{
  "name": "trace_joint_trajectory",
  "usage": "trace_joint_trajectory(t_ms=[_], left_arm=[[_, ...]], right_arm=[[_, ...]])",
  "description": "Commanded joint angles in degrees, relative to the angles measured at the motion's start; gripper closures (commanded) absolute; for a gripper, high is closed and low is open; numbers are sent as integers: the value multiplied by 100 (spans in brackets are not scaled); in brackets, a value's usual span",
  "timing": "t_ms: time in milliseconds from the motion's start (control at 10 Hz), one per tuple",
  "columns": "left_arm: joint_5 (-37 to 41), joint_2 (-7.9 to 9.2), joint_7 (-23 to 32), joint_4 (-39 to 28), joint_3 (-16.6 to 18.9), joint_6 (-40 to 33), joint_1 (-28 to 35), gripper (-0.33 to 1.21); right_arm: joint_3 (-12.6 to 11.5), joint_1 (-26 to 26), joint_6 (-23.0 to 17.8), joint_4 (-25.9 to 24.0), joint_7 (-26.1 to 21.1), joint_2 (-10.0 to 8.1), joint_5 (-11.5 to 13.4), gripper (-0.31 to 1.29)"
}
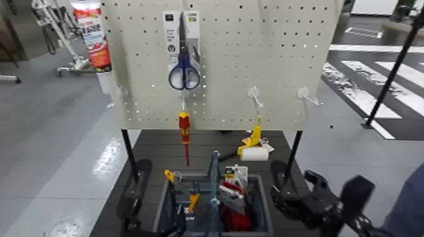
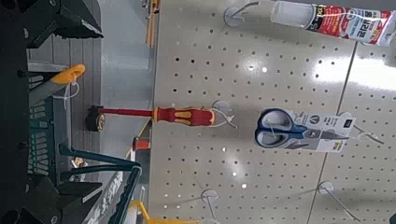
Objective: Put the red colored gloves into the crate.
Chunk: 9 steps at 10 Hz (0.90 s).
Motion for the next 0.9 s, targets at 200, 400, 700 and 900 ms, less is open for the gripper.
trace_joint_trajectory(t_ms=[200,400,700,900], left_arm=[[36,-466,-14,-17,36,-18,22,14],[45,-439,-14,-52,71,-26,57,14],[54,-466,-23,-87,159,-35,110,14],[63,-483,-23,-87,159,-26,119,14]], right_arm=[[-337,1501,-669,-942,-872,230,375,-5],[-311,1950,-985,-1118,-1381,238,595,-5],[-144,2081,-801,-1329,-1830,150,823,-5],[-117,2073,-774,-1382,-1786,194,1052,-5]])
